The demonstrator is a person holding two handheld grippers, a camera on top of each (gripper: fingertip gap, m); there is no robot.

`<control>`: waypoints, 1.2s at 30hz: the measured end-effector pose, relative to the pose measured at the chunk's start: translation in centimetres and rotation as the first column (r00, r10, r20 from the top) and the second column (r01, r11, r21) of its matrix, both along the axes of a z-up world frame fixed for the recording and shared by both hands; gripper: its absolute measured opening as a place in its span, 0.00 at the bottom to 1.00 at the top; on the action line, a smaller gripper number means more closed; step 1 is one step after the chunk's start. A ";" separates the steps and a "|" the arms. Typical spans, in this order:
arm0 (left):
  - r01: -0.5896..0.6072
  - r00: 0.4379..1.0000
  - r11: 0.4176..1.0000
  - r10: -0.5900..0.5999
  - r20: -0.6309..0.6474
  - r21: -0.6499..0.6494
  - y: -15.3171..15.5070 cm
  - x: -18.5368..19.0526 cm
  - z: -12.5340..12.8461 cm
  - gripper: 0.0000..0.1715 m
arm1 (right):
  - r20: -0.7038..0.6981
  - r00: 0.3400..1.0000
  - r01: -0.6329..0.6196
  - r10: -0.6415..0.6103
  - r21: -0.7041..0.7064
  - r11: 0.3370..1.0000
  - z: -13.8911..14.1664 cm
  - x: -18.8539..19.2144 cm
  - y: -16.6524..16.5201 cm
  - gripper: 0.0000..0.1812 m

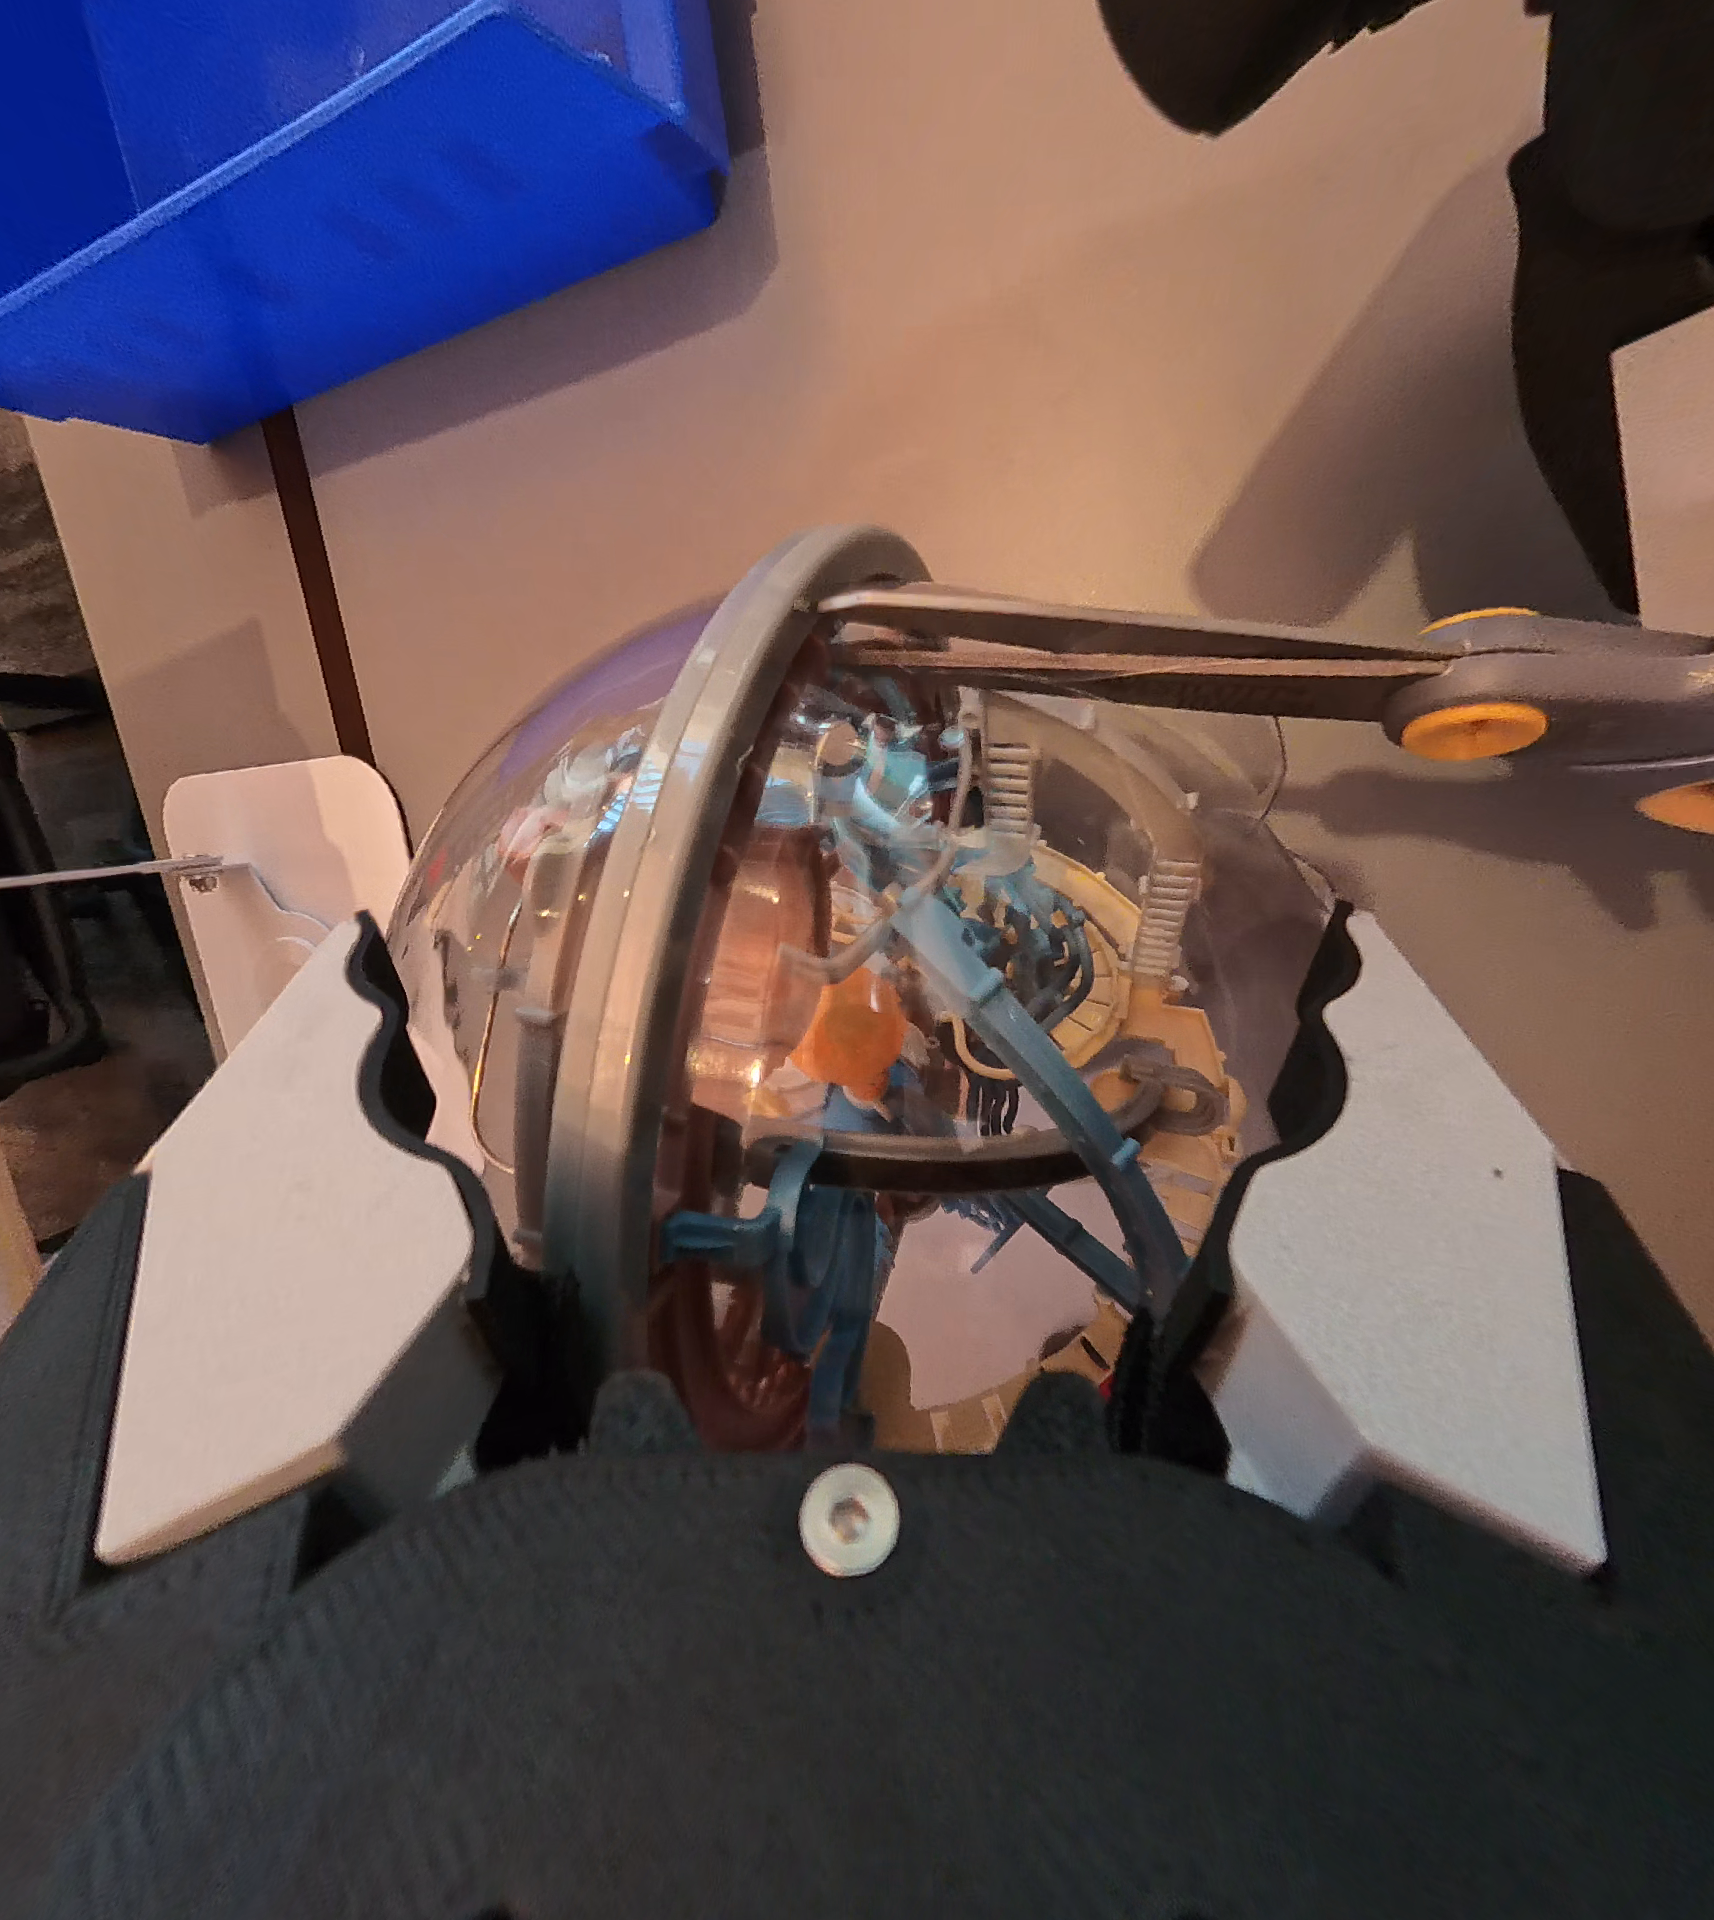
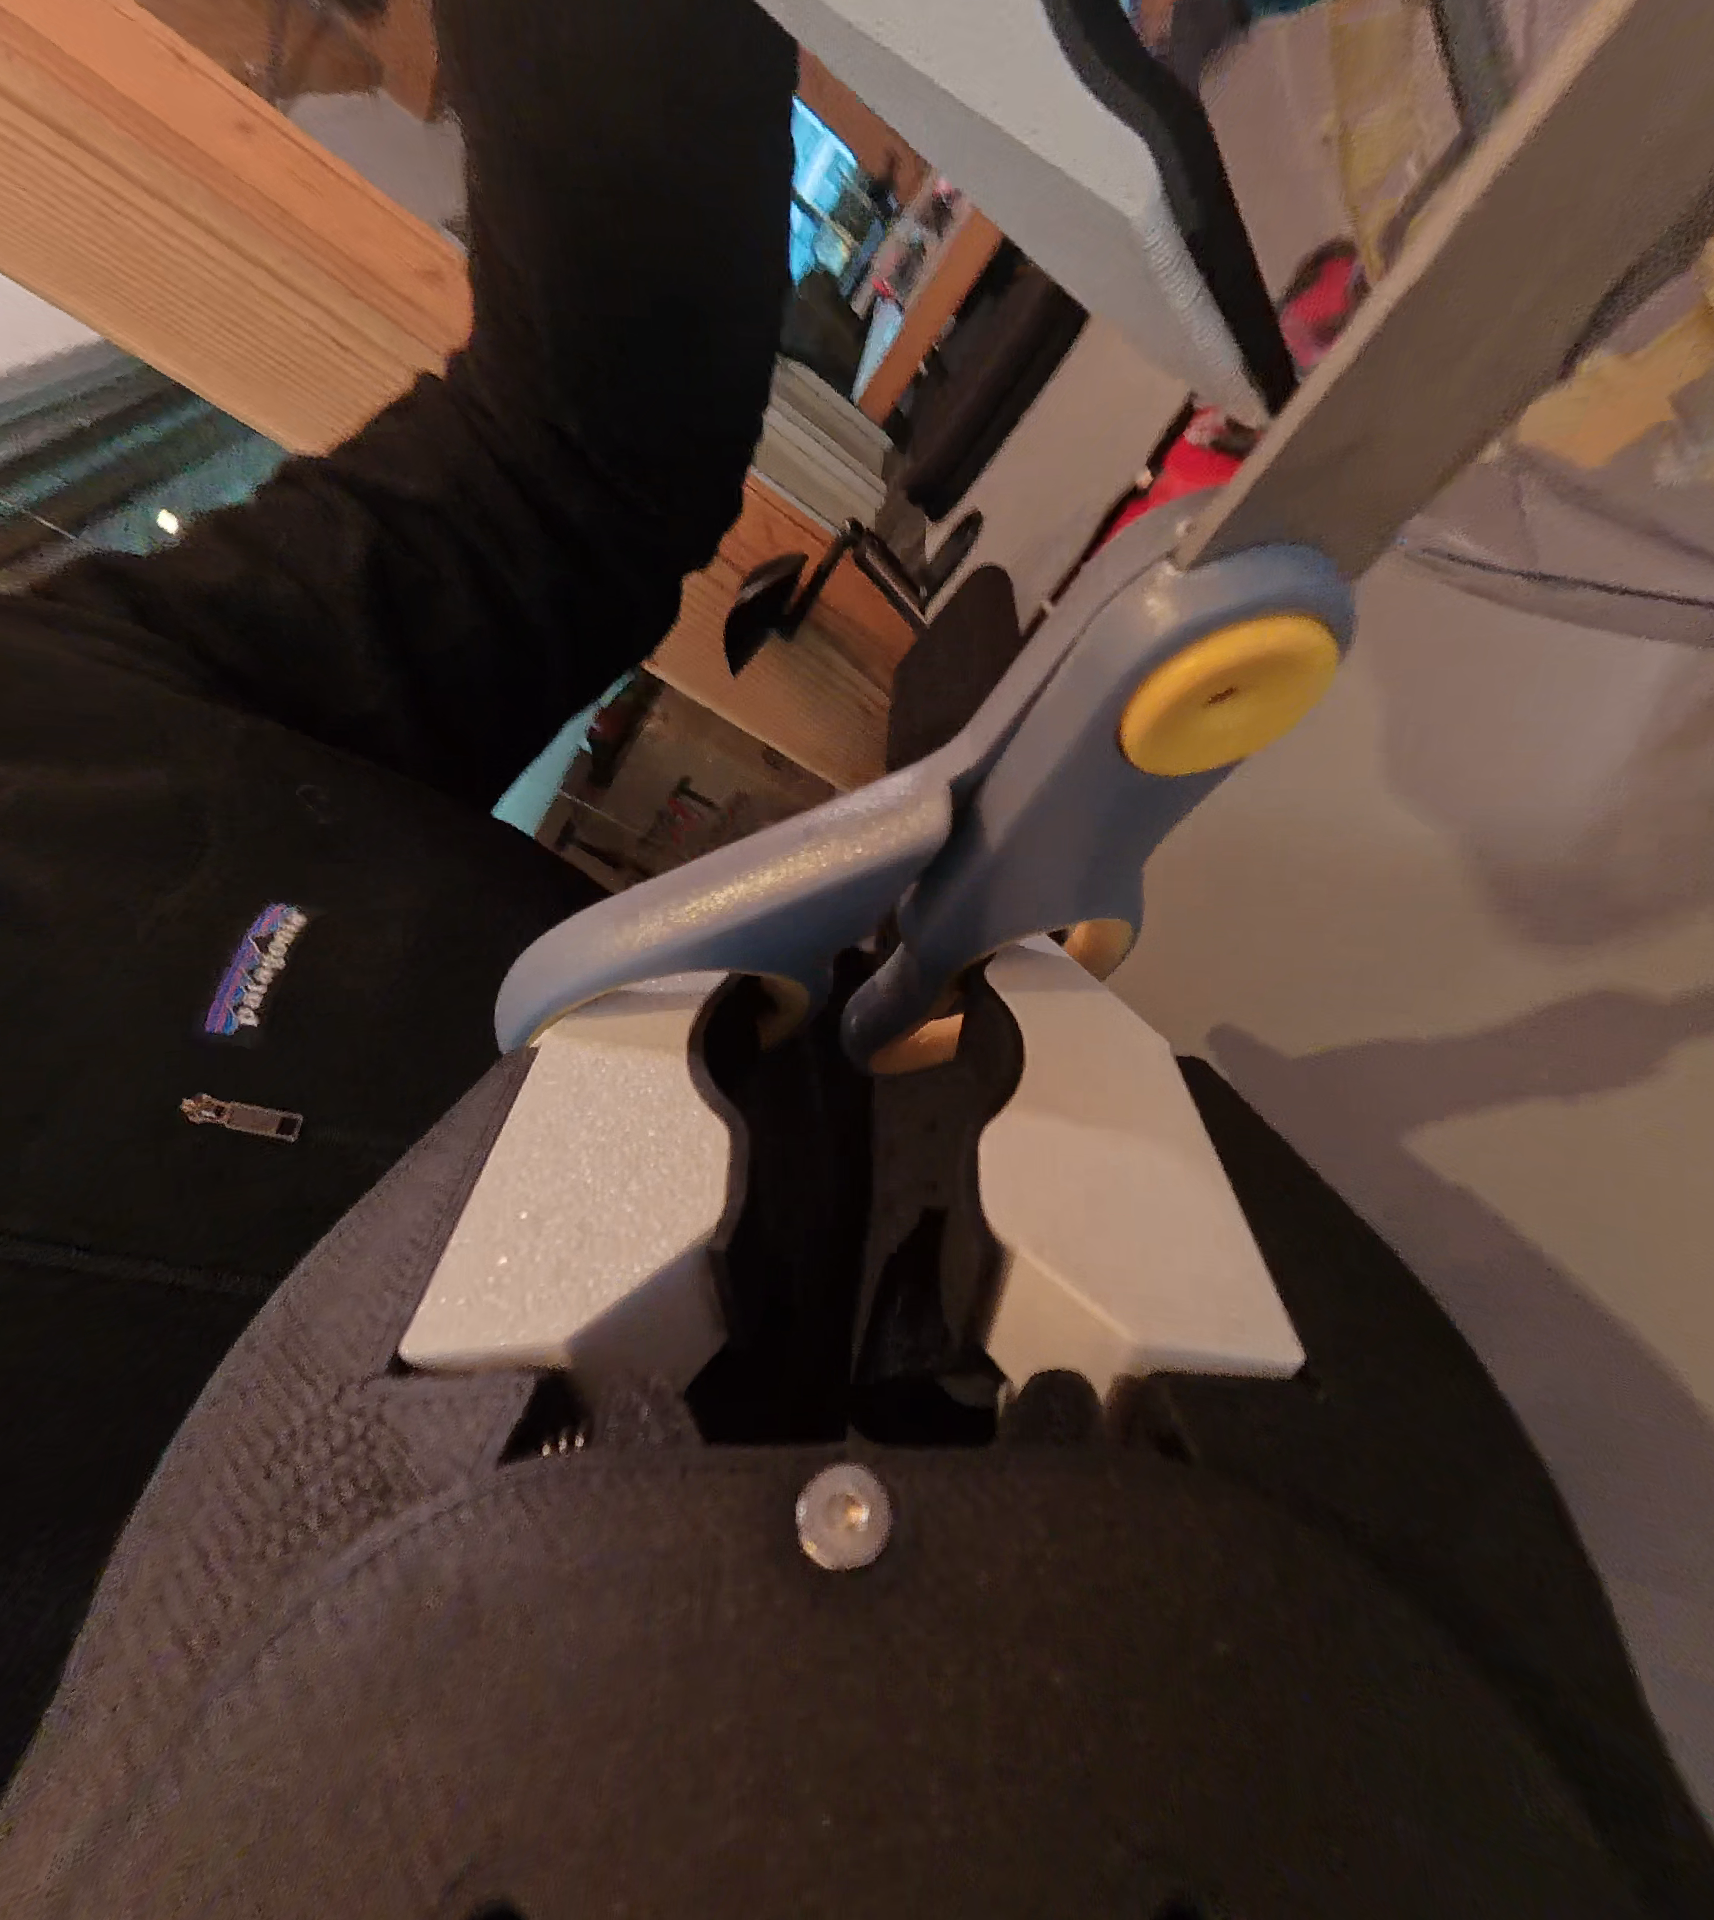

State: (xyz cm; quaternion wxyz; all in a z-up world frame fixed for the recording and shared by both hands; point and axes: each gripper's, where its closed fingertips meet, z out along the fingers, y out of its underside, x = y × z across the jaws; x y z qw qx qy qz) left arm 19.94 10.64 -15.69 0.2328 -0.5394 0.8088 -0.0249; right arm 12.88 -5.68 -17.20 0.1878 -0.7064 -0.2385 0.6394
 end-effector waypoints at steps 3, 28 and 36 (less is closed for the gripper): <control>-0.011 1.000 1.000 0.011 0.011 0.009 -0.1 0.1 0.0 0.93 | -0.007 1.000 -0.023 0.023 0.006 1.000 -0.1 0.3 -0.3 0.18; 0.152 0.988 0.957 -0.140 -0.065 0.248 -0.3 0.2 -1.1 0.93 | -0.192 0.980 -0.052 0.041 -0.054 0.997 1.1 -0.1 -2.3 0.17; 0.253 0.961 0.797 -0.273 -0.047 0.549 -0.7 0.9 -2.6 0.93 | -0.259 0.964 -0.092 0.054 -0.138 0.986 1.3 0.1 -4.1 0.19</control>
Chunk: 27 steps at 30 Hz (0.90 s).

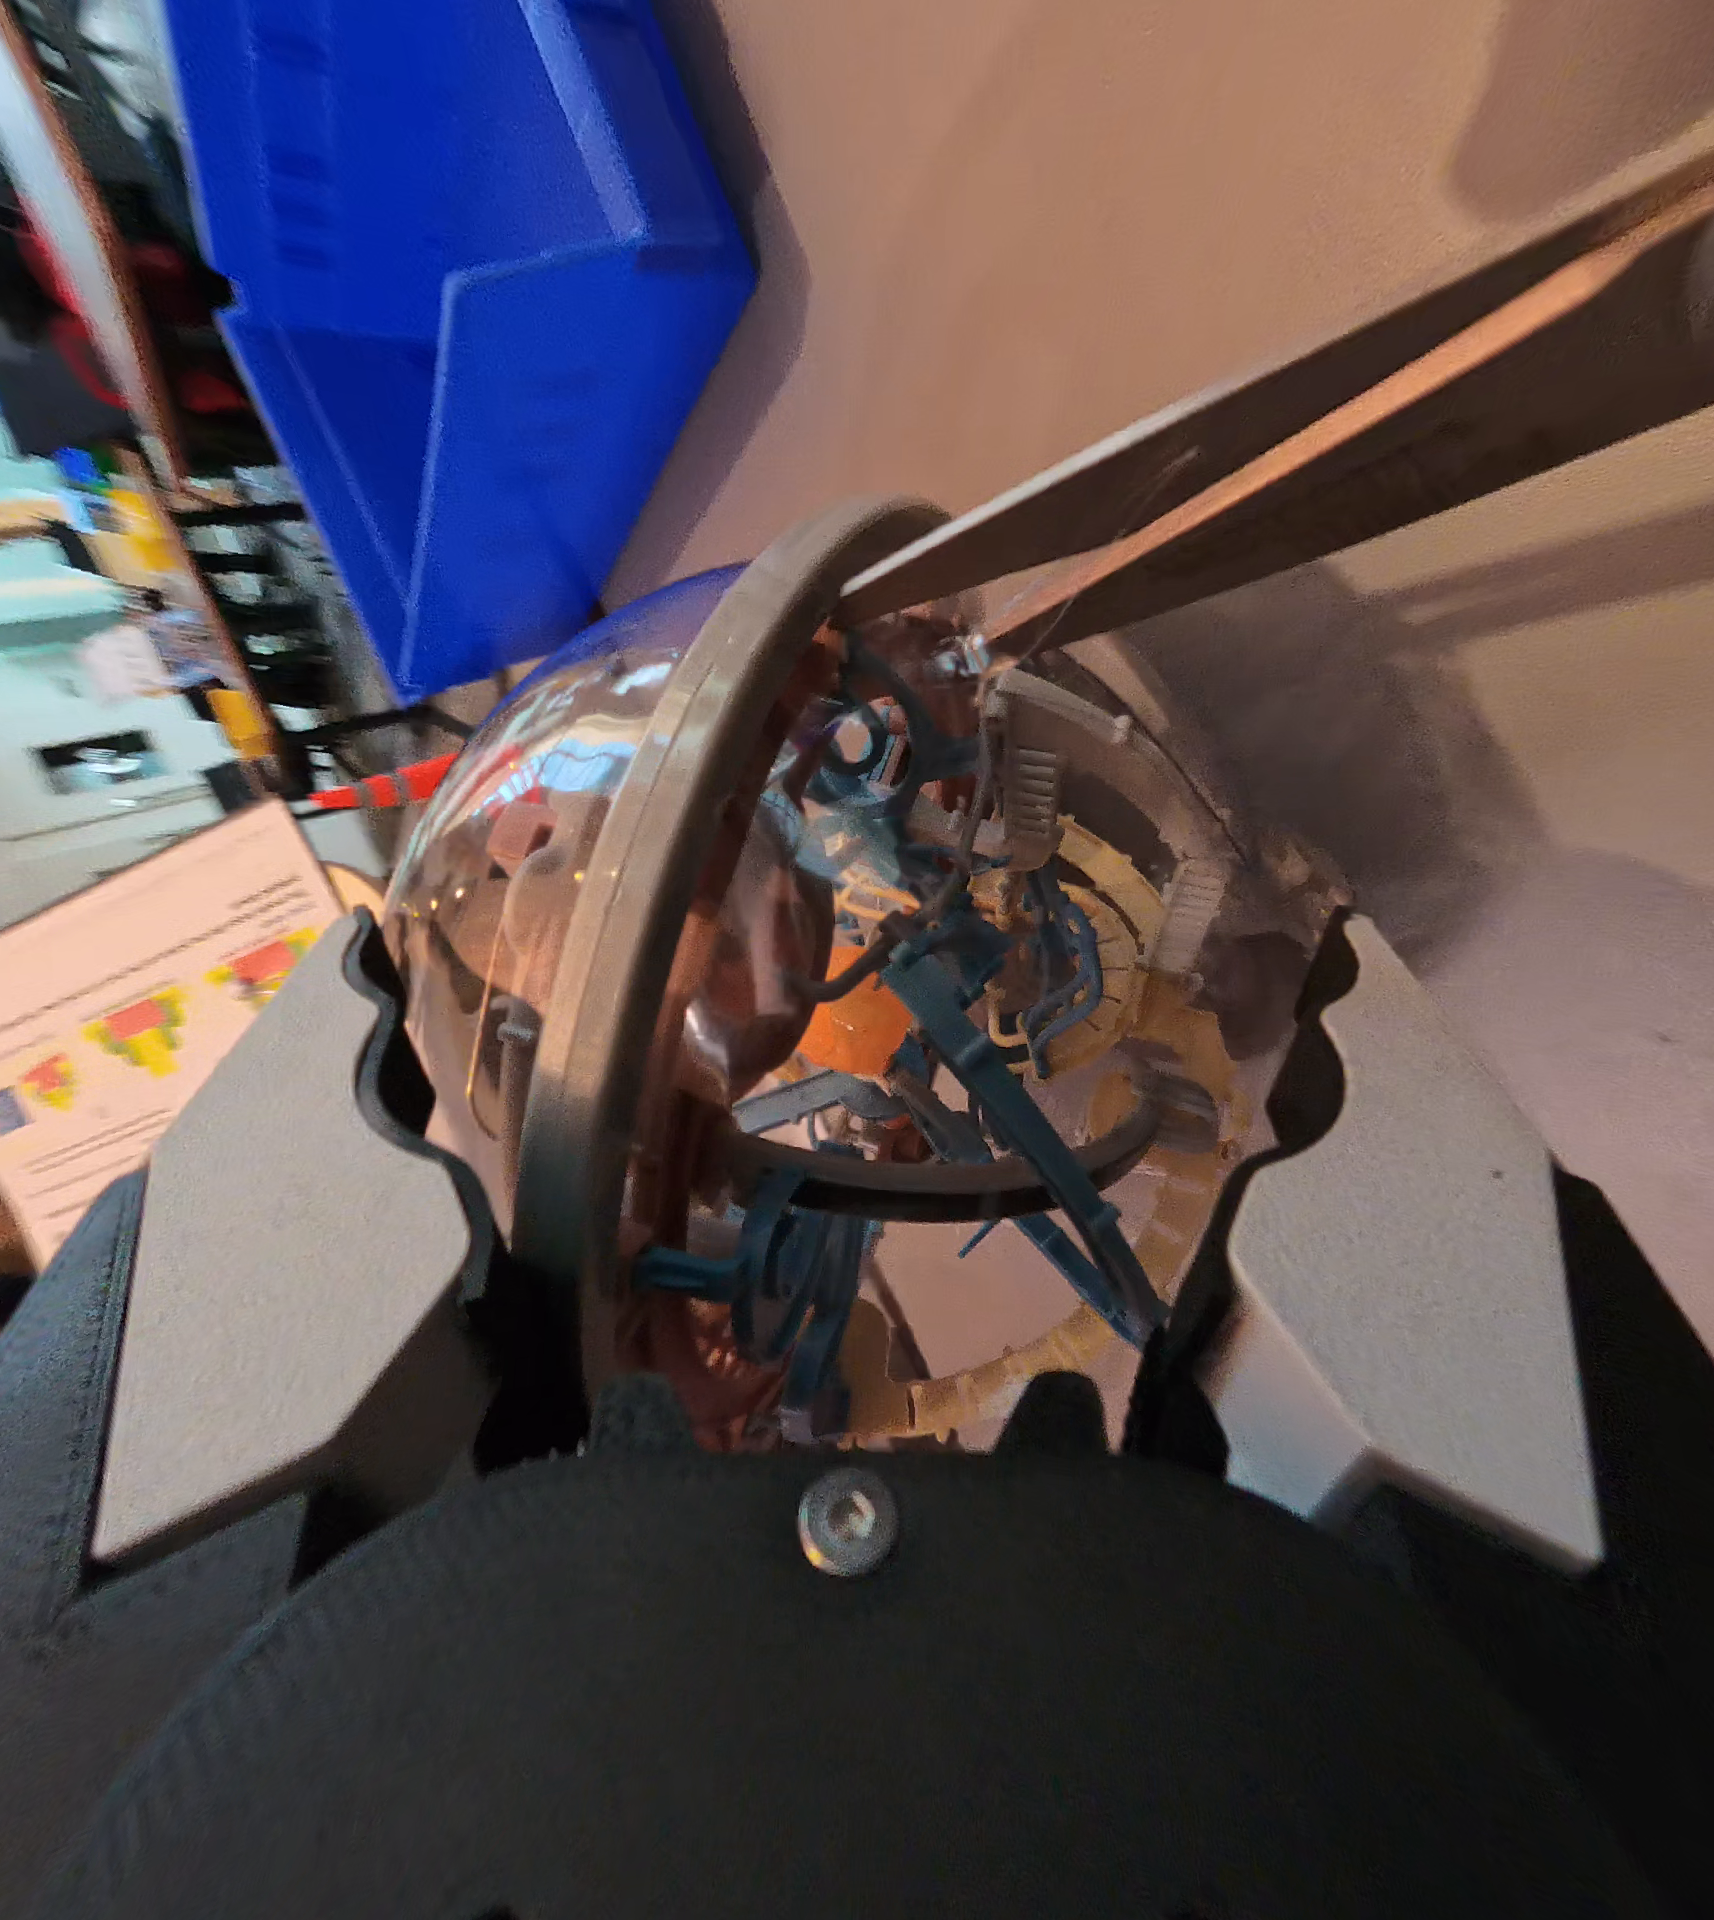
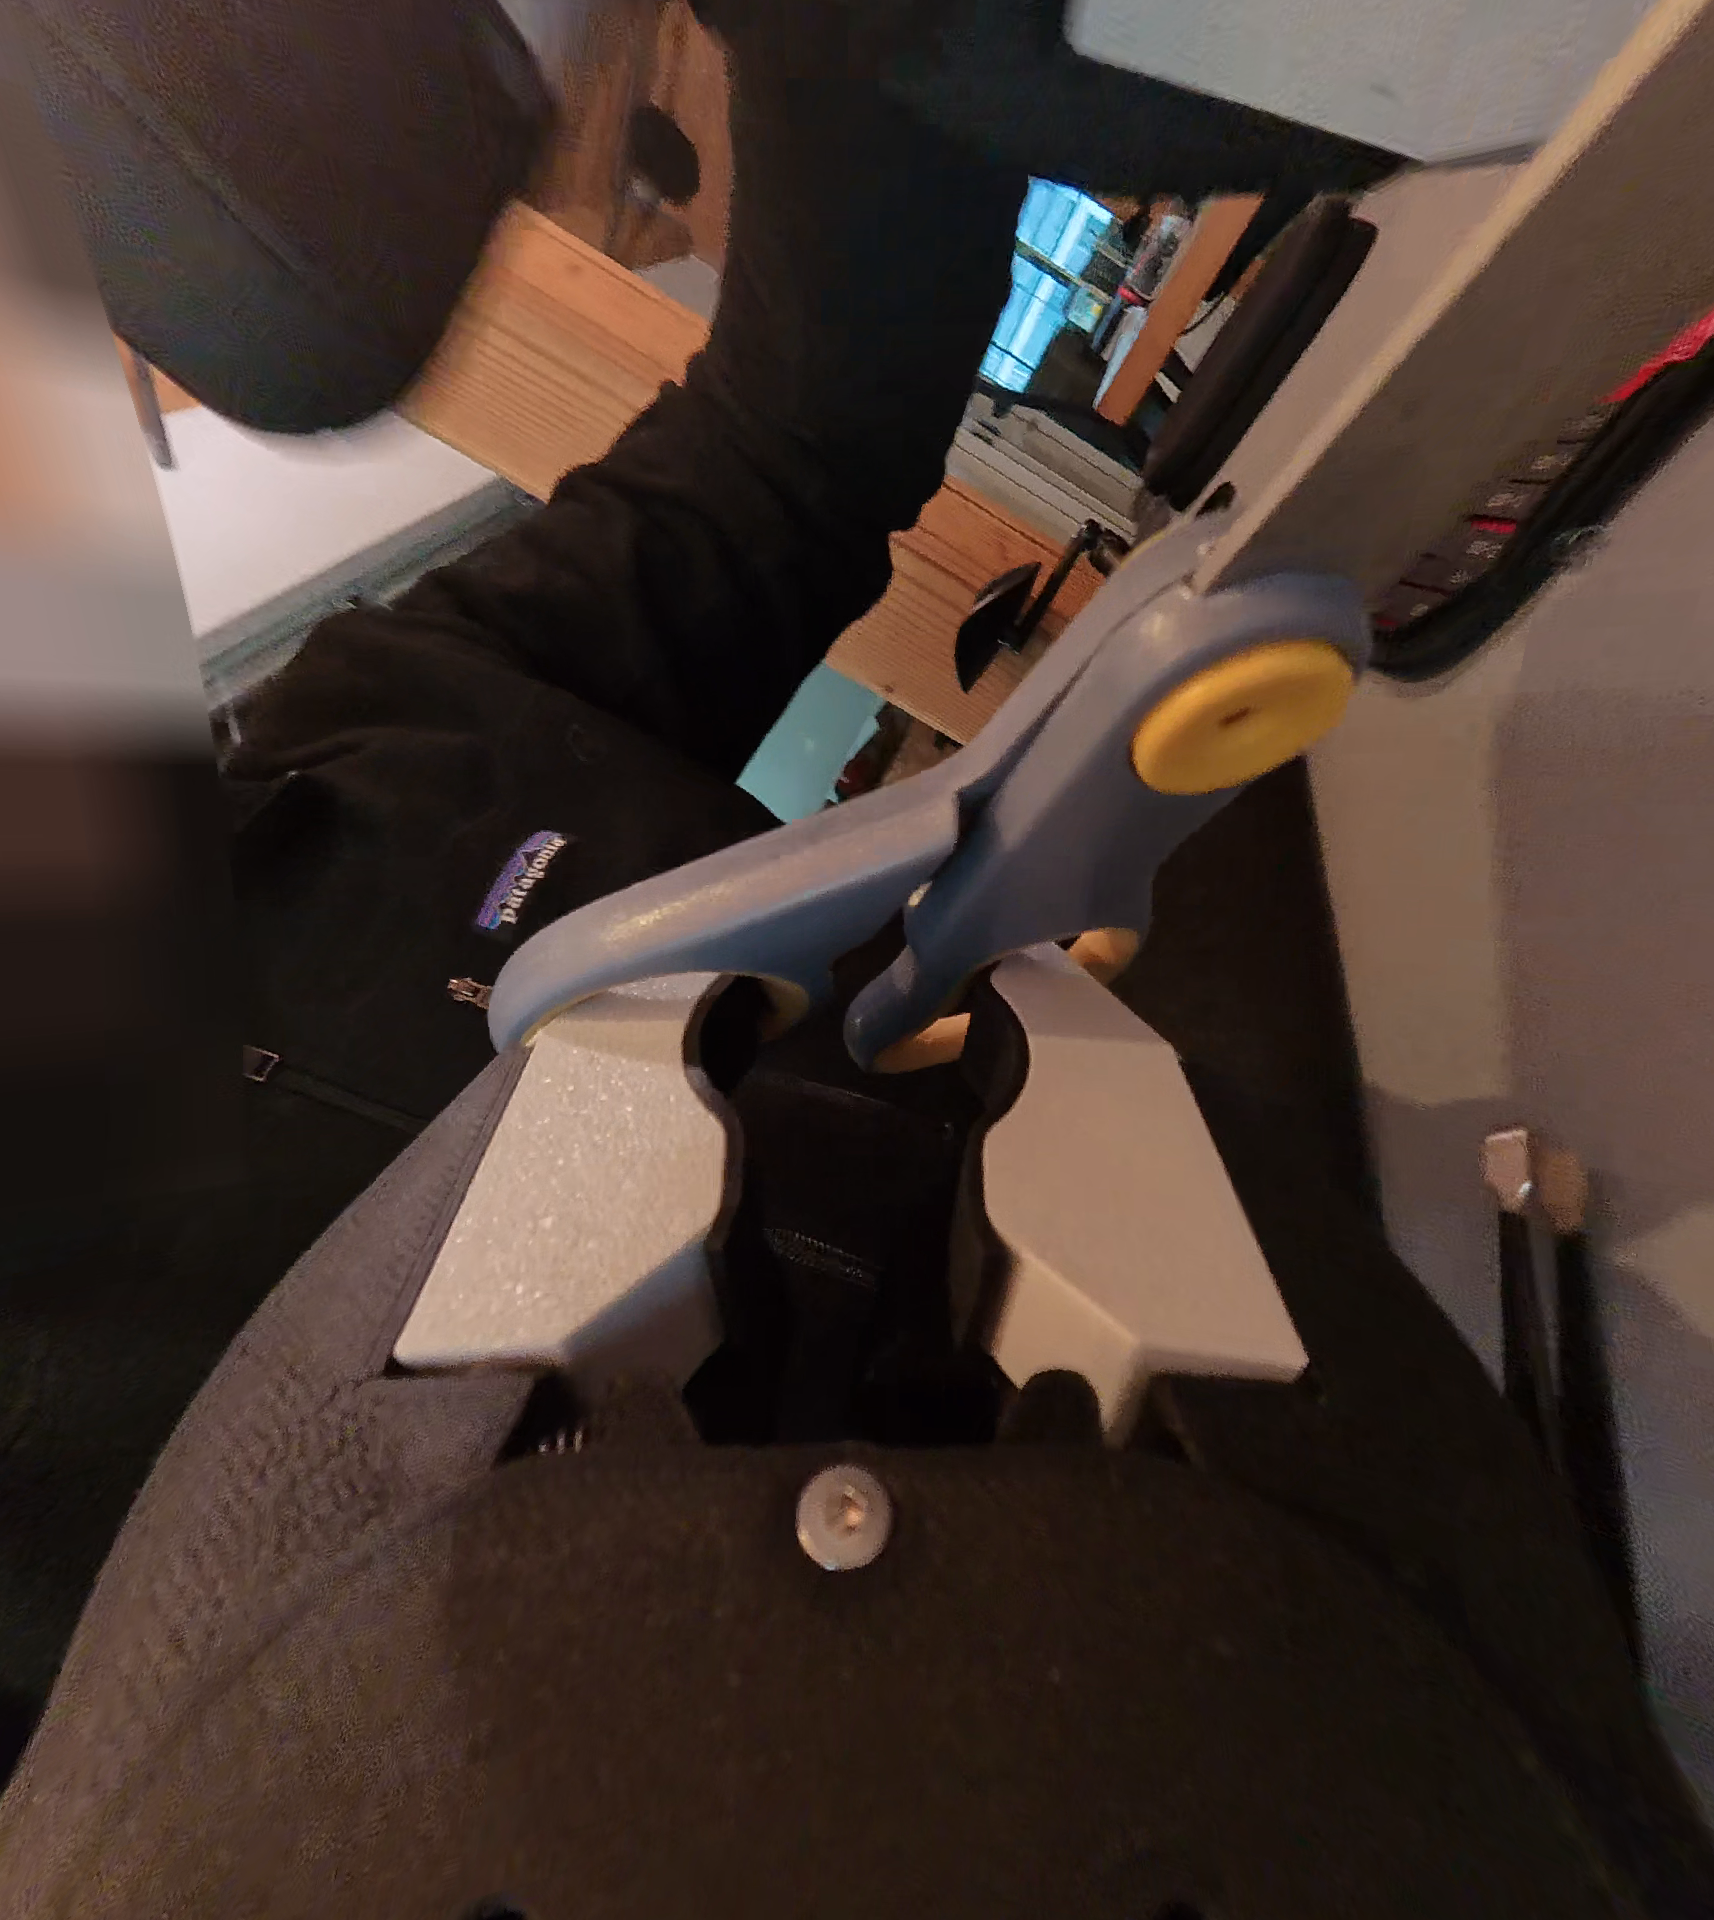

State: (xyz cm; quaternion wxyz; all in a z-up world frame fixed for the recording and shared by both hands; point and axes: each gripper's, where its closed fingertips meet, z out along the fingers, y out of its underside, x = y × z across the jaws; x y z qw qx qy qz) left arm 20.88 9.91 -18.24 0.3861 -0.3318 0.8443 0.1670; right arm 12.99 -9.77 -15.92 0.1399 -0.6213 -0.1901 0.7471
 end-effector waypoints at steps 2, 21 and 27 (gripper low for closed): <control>0.000 0.999 1.000 0.000 0.035 0.003 0.1 0.0 0.1 0.93 | 0.011 1.000 0.013 -0.013 0.010 1.000 -0.6 0.0 -0.1 0.19; 0.038 0.998 0.979 -0.027 0.058 -0.201 2.1 0.6 1.2 0.91 | 0.492 0.868 -0.199 0.067 0.220 0.955 -6.4 4.3 1.5 0.15; -0.010 0.999 0.975 0.019 0.040 -0.224 3.1 0.8 1.3 0.91 | 0.582 0.811 -0.236 0.059 0.234 0.943 -7.3 6.3 2.8 0.13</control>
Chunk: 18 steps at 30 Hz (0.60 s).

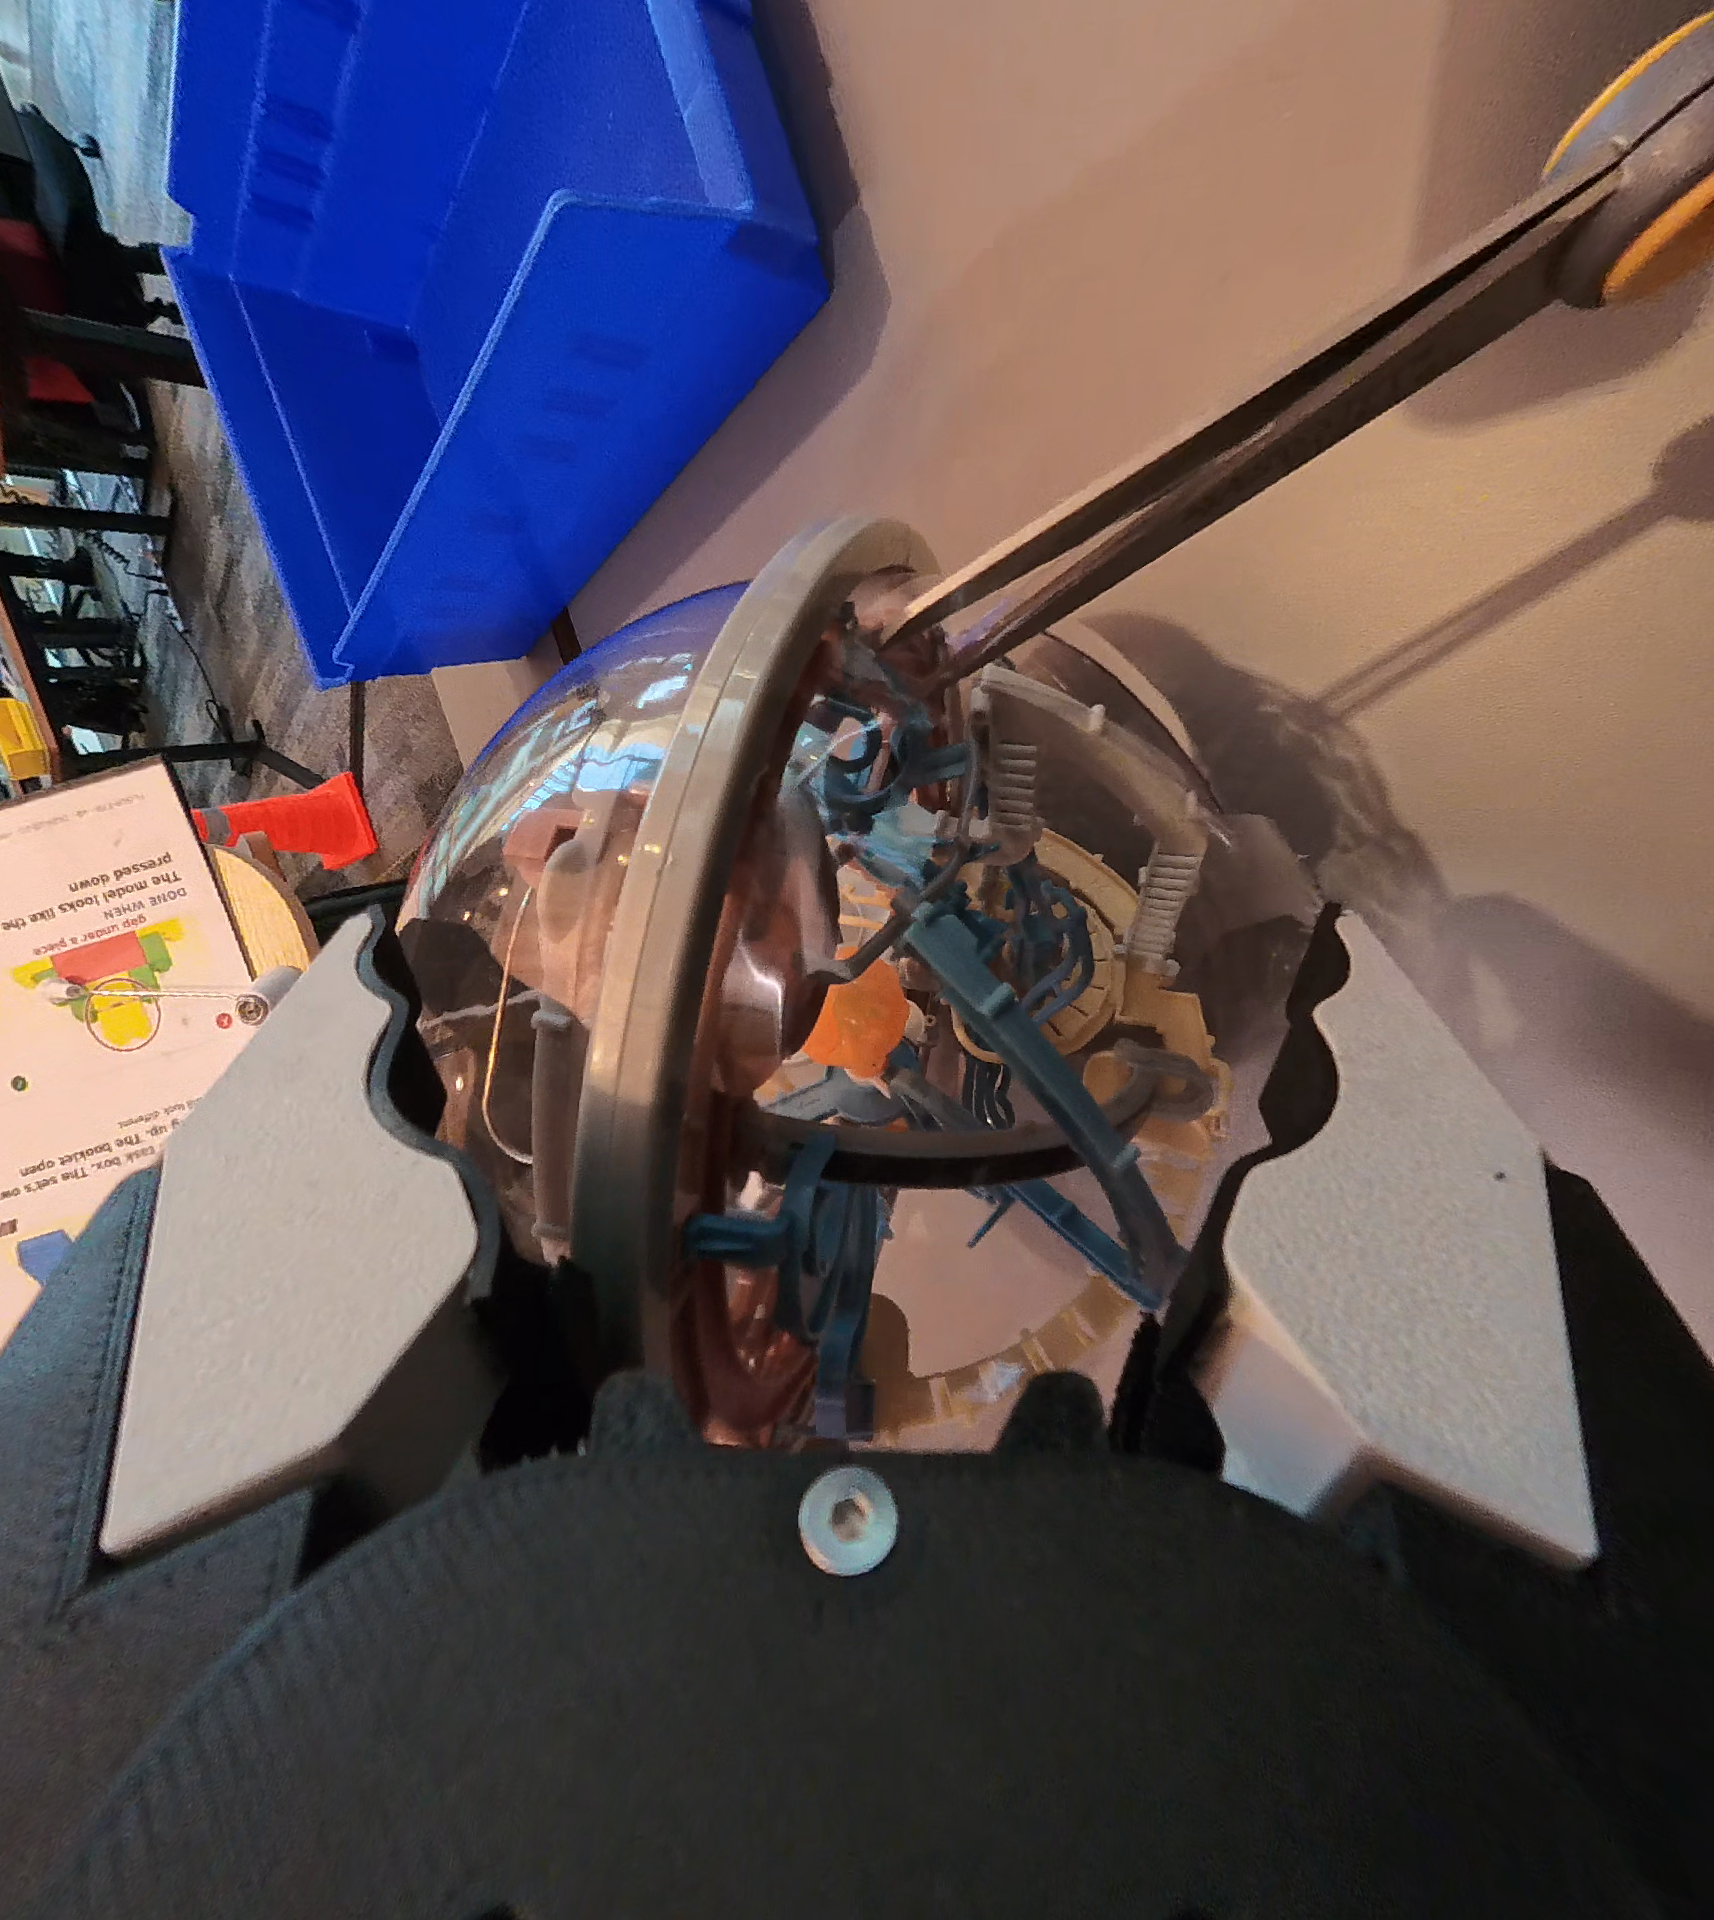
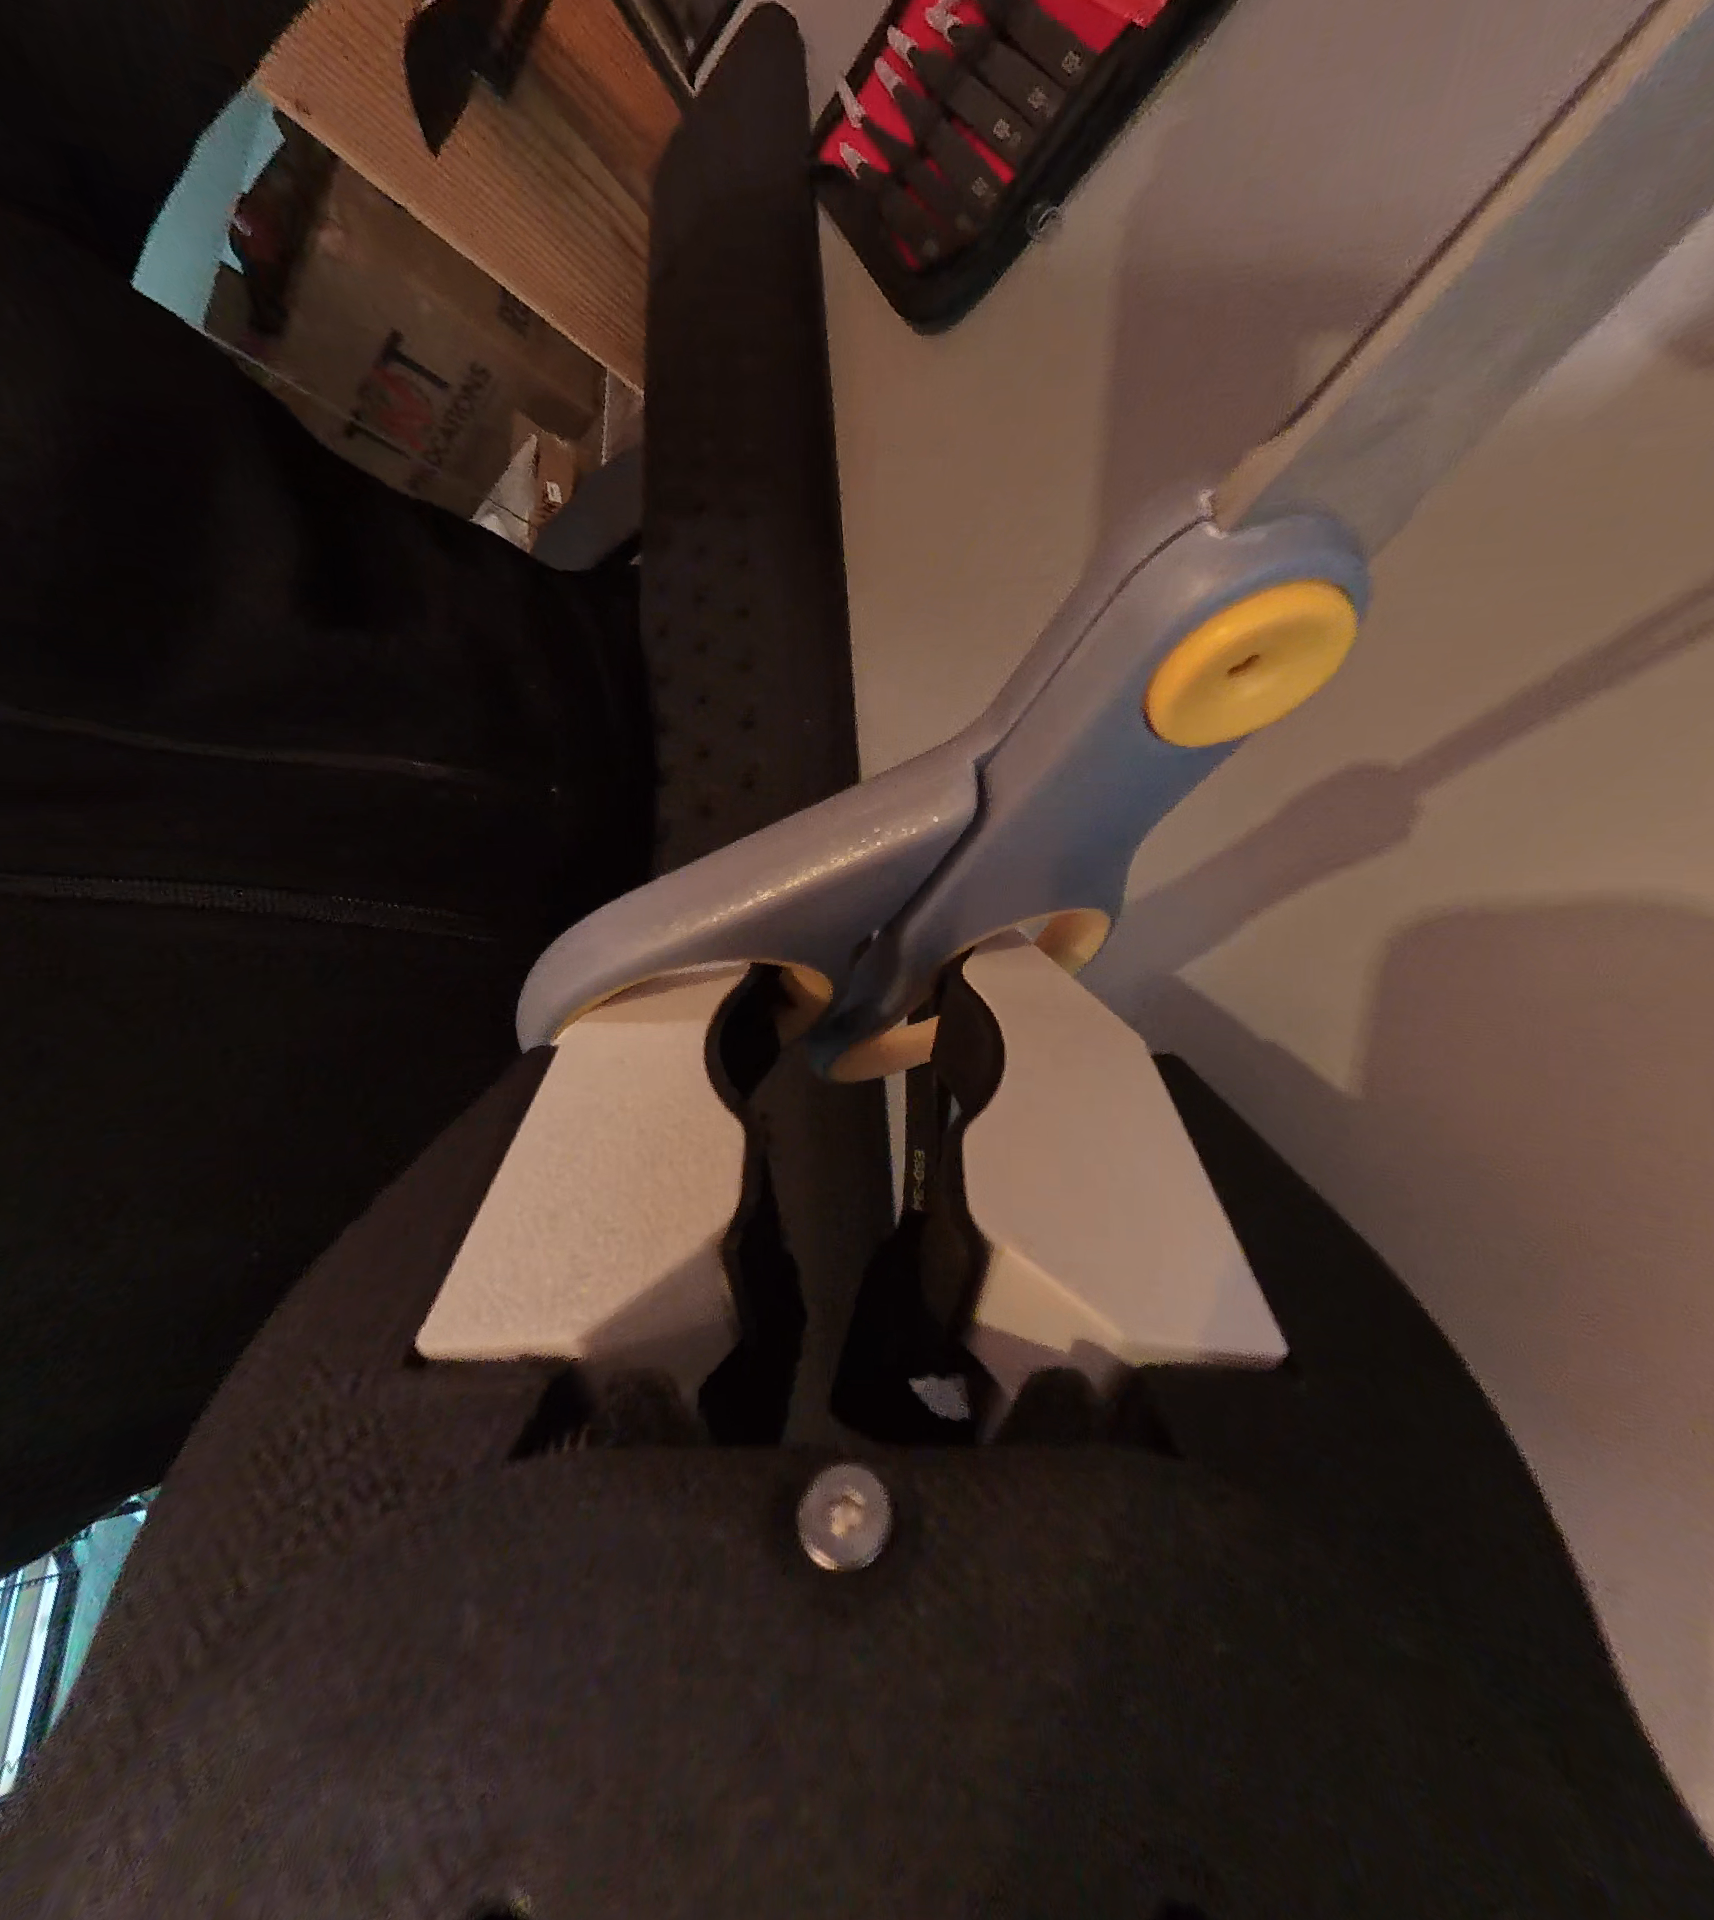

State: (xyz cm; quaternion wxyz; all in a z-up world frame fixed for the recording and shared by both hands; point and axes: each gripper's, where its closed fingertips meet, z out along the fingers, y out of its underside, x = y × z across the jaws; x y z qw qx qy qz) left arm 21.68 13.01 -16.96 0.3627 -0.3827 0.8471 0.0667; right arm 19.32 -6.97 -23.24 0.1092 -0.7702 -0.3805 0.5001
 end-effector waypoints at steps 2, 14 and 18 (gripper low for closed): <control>-0.001 1.000 1.000 0.001 -0.001 0.008 0.3 0.0 0.0 0.91 | -0.012 1.000 0.007 -0.007 -0.004 1.000 0.1 0.0 0.3 0.13; 0.138 0.978 0.958 -0.172 0.118 0.253 -0.5 -1.2 -0.1 0.87 | -0.385 0.922 -0.014 -0.047 -0.152 0.988 4.1 -4.9 -1.4 0.13; 0.286 0.918 0.865 -0.370 0.141 0.412 -2.5 -1.3 -0.3 0.72 | -0.532 0.846 -0.045 -0.044 -0.153 0.987 6.7 -7.0 -1.3 0.14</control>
